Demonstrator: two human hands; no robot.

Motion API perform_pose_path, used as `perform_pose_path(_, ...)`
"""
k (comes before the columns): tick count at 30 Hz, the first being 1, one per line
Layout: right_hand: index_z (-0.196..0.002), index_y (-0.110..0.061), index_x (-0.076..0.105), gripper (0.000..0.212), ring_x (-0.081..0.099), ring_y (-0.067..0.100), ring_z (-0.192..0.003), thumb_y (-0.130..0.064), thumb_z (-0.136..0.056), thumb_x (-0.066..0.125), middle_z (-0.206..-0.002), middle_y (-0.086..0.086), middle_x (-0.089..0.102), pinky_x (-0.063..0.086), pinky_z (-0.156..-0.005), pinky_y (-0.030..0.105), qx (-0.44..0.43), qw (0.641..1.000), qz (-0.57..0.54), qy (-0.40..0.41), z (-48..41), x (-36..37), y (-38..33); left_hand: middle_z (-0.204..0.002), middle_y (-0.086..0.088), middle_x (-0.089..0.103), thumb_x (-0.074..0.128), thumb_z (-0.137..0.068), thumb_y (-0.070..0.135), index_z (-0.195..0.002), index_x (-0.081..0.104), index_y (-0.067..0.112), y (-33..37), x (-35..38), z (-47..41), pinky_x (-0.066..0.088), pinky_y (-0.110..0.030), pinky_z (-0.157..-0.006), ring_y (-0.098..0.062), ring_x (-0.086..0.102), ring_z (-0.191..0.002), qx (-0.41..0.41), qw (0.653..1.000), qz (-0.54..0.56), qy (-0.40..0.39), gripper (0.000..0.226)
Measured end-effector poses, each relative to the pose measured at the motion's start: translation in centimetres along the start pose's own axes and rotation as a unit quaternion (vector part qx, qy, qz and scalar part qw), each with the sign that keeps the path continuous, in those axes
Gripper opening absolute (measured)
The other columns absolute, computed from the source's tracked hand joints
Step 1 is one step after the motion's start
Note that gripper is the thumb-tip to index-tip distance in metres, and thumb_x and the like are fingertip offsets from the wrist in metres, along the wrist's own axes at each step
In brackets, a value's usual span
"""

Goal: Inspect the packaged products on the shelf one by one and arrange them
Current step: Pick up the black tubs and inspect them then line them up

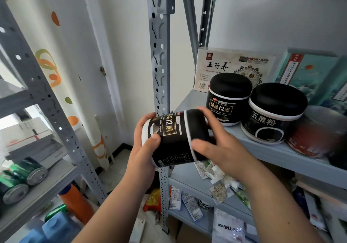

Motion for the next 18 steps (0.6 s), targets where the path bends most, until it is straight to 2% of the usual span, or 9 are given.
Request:
perform_pose_path(3,-0.141,-0.067,0.038,0.085,0.048,0.003,-0.137,-0.020,-0.075,0.063,-0.151,-0.024,0.043,0.050,-0.105,0.033,-0.041,0.999,0.001,-0.028,0.5,0.2,-0.9,-0.116,-0.005,0.069,0.068,-0.070,0.036,-0.140,0.050,0.028,-0.3,-0.1,0.1,0.051,-0.068,-0.089,-0.033,0.068,-0.104,-0.012,1.000,0.021,0.005,0.073)
perform_pose_path(4,-0.141,-0.066,0.039,0.080,0.045,-0.005,-0.137,-0.022,-0.079,0.064,-0.149,-0.028,0.045,0.047,-0.107,0.029,-0.037,0.999,-0.022,-0.022,0.5,0.0,-0.8,-0.117,-0.006,0.069,0.068,-0.070,0.036,-0.139,0.050,0.028,-0.4,-0.2,0.2,0.050,-0.070,-0.090,-0.034,0.068,-0.105,-0.014,1.000,0.022,0.008,0.072)
perform_pose_path(6,-0.143,-0.068,0.035,0.065,0.047,-0.017,-0.126,-0.054,-0.089,0.069,-0.140,-0.037,0.046,0.041,-0.098,0.019,0.001,0.998,-0.064,0.008,0.5,-0.5,-0.3,-0.120,-0.006,0.068,0.068,-0.069,0.037,-0.139,0.051,0.033,-0.4,-0.2,0.5,0.049,-0.074,-0.091,-0.036,0.067,-0.107,-0.015,1.000,0.003,0.004,0.072)
perform_pose_path(8,-0.146,-0.067,0.030,0.068,0.050,-0.009,-0.125,-0.079,-0.083,0.054,-0.139,-0.033,0.048,0.039,-0.091,0.016,0.034,0.998,-0.043,0.016,0.5,-0.4,0.3,-0.121,-0.006,0.068,0.069,-0.068,0.038,-0.139,0.051,0.036,-0.4,0.1,0.7,0.052,-0.071,-0.090,-0.039,0.066,-0.111,-0.012,1.000,-0.021,-0.006,0.073)
perform_pose_path(10,-0.143,-0.066,0.035,0.062,0.053,0.001,-0.129,-0.077,-0.086,0.057,-0.139,-0.027,0.055,0.046,-0.099,0.024,0.038,0.998,-0.039,0.008,0.4,-0.3,0.9,-0.121,-0.006,0.068,0.070,-0.068,0.038,-0.139,0.051,0.036,-0.3,0.3,0.8,0.055,-0.066,-0.089,-0.038,0.066,-0.110,-0.008,0.999,-0.029,-0.013,0.073)
perform_pose_path(12,-0.137,-0.065,0.044,0.064,0.056,0.004,-0.130,-0.050,-0.079,0.068,-0.139,-0.023,0.057,0.047,-0.110,0.039,0.019,0.998,-0.056,-0.004,0.7,-0.4,0.5,-0.120,-0.005,0.068,0.070,-0.069,0.037,-0.139,0.051,0.034,-0.2,0.4,0.8,0.056,-0.064,-0.089,-0.034,0.067,-0.108,-0.006,1.000,-0.025,-0.015,0.073)
perform_pose_path(14,-0.135,-0.059,0.053,0.069,0.047,0.004,-0.139,-0.035,-0.072,0.069,-0.149,-0.019,0.048,0.042,-0.116,0.041,-0.023,0.999,-0.043,-0.011,0.9,-0.5,-0.3,-0.119,-0.005,0.069,0.069,-0.069,0.036,-0.139,0.051,0.031,-0.2,0.3,0.9,0.054,-0.064,-0.089,-0.033,0.068,-0.105,-0.007,1.000,-0.011,-0.013,0.073)
perform_pose_path(16,-0.134,-0.060,0.055,0.059,0.038,-0.003,-0.144,-0.044,-0.080,0.069,-0.153,-0.025,0.043,0.035,-0.117,0.035,-0.041,0.997,-0.062,-0.001,0.8,-0.6,-0.6,-0.119,-0.006,0.069,0.069,-0.069,0.035,-0.140,0.050,0.029,-0.3,0.2,0.9,0.051,-0.067,-0.089,-0.034,0.068,-0.104,-0.010,1.000,0.003,-0.008,0.074)
perform_pose_path(18,-0.137,-0.069,0.046,0.058,0.044,-0.007,-0.138,-0.073,-0.082,0.065,-0.147,-0.033,0.048,0.036,-0.115,0.033,-0.013,0.995,-0.099,0.016,0.5,-0.5,0.0,-0.119,-0.007,0.069,0.069,-0.069,0.035,-0.141,0.049,0.030,-0.2,0.3,1.0,0.049,-0.072,-0.091,-0.034,0.068,-0.104,-0.011,1.000,0.004,-0.007,0.075)
Point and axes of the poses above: each hand's wrist, its own z-axis away from the middle knuckle, its own x-axis out of the palm, y = z × x, the point moved 10 cm from there along -z, towards the middle knuckle
